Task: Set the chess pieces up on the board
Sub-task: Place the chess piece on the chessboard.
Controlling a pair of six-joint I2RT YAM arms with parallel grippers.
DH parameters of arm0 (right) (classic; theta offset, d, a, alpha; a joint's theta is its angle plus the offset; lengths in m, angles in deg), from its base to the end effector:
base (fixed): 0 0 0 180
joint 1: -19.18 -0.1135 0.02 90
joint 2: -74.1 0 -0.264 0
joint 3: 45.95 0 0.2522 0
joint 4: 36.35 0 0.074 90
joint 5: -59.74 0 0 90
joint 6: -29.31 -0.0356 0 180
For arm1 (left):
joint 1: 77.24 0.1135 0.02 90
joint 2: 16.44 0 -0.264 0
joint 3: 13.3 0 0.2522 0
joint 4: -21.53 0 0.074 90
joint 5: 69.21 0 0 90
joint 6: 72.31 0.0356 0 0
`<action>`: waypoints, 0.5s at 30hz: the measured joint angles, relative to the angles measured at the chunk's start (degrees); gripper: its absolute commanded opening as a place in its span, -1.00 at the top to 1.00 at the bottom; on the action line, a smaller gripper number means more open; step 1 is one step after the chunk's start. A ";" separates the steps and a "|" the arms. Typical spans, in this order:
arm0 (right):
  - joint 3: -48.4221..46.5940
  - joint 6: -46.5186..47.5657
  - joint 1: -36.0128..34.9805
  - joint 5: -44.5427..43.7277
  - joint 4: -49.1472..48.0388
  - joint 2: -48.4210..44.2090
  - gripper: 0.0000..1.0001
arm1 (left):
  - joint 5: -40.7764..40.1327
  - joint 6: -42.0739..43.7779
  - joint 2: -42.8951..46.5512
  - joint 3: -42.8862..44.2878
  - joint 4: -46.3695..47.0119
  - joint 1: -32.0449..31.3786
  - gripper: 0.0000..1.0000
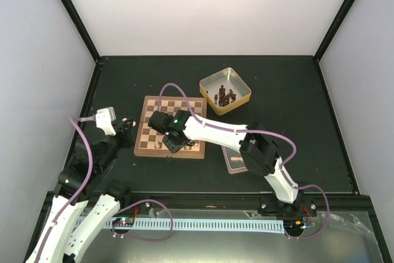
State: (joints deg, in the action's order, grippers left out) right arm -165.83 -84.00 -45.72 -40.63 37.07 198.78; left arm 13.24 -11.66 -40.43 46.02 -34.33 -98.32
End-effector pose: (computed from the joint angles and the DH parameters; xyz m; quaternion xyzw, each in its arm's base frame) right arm 0.1941 0.3992 0.2028 -0.3430 0.9294 0.0066 0.1360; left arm 0.0828 -0.0269 0.3284 -0.0965 0.8152 -0.1933 0.5374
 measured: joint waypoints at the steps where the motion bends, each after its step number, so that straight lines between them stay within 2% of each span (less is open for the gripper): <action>1: 0.46 -0.02 0.00 0.00 -0.76 -0.87 0.21 | 0.00 0.00 0.00 0.15 0.02 0.00 0.97; 5: 5.75 -0.74 0.09 0.02 -5.97 -7.76 0.05 | 0.22 -0.04 -0.02 0.26 0.04 0.00 0.97; 8: 15.65 -0.35 0.55 1.33 -14.38 -18.47 -0.05 | 2.38 -0.37 -0.17 0.24 0.31 0.00 0.97; 13: 33.53 2.91 2.01 7.30 -31.43 -35.60 -0.19 | 12.96 -2.93 -2.40 -0.50 4.83 0.00 0.97; 15: 38.10 4.37 2.27 9.51 -36.79 -39.78 -0.20 | 18.71 -5.49 -3.76 -1.62 8.70 0.02 0.97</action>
State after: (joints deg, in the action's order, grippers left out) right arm -127.74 -79.63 -43.45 -31.12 0.28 159.00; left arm 31.95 -17.14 -44.19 44.40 -25.63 -98.30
